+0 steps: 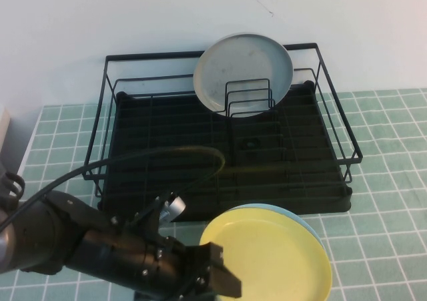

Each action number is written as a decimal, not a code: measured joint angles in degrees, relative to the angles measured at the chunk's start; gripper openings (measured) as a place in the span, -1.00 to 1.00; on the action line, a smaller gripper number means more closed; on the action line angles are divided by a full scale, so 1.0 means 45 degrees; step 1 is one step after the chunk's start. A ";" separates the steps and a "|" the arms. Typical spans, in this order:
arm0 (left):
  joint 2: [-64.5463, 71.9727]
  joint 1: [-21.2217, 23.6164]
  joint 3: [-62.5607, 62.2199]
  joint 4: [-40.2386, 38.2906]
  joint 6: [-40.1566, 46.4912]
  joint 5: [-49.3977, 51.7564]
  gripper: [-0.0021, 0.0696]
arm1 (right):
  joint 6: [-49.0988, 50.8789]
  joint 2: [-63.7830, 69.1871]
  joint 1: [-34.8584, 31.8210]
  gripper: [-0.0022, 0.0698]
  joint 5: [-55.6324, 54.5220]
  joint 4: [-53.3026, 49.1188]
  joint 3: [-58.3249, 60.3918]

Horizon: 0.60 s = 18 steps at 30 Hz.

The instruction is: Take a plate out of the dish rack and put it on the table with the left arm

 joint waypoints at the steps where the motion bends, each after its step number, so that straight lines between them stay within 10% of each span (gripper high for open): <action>1: -0.0054 0.0067 0.0000 0.0528 -0.0191 -0.0028 0.17 | 0.0000 0.0000 0.0000 -0.95 0.0000 0.0000 0.0000; 12: -0.2982 0.0163 0.0000 0.4419 -0.3302 -0.2699 0.12 | 0.0000 0.0000 0.0000 -0.95 0.0000 0.0000 0.0000; 18: -0.5347 0.0163 0.0008 0.5478 -0.3086 -0.2655 -0.67 | 0.0000 0.0000 0.0000 -0.94 0.0000 0.0000 0.0000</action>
